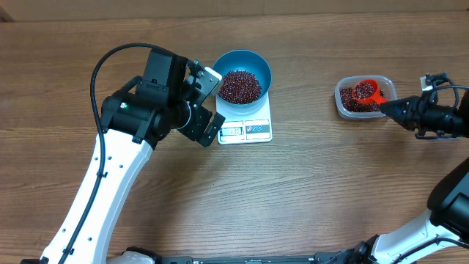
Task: Scoop item into bowl and weigh 150g on scale
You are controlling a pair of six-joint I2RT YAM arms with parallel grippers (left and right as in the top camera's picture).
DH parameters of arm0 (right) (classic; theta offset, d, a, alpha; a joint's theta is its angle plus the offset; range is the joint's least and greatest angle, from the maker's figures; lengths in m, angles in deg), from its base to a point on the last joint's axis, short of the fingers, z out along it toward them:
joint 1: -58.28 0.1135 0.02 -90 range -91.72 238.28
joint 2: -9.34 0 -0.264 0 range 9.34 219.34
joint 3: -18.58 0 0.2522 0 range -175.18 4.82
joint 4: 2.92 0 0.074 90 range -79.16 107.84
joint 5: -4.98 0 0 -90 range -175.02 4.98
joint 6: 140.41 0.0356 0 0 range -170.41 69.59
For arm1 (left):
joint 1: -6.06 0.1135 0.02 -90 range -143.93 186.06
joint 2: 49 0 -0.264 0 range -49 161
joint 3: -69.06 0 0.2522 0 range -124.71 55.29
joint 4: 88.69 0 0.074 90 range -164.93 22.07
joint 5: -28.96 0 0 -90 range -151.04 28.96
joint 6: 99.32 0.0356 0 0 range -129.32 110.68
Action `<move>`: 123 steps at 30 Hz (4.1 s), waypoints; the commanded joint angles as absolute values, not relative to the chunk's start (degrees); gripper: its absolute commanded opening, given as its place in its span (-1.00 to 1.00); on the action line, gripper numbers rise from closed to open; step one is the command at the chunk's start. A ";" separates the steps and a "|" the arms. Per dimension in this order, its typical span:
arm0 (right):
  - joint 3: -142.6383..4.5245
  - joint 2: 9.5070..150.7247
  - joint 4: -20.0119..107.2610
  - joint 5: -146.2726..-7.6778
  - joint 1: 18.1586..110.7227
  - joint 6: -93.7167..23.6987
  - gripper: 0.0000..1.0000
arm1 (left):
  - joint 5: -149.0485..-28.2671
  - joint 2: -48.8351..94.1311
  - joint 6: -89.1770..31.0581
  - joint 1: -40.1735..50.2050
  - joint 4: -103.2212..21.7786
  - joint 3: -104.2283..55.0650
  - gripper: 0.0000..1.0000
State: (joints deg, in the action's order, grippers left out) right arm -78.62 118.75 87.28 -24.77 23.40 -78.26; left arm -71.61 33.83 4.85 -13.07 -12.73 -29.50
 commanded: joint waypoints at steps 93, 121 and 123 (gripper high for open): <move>-87.56 114.70 56.82 -51.96 73.74 -52.10 -0.93 | -72.46 33.39 6.34 -13.46 -12.76 -30.35 0.99; -87.56 114.18 57.86 -59.30 75.62 -52.34 -0.93 | -72.46 33.39 6.34 -13.46 -12.76 -30.35 0.99; -87.58 114.18 57.86 -59.30 75.62 -52.34 -0.93 | -72.46 33.39 6.34 -13.46 -12.76 -30.35 1.00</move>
State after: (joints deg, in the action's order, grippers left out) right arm -85.55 116.96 58.04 -58.91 75.86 -52.49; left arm -71.61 33.83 4.85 -13.07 -12.73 -29.50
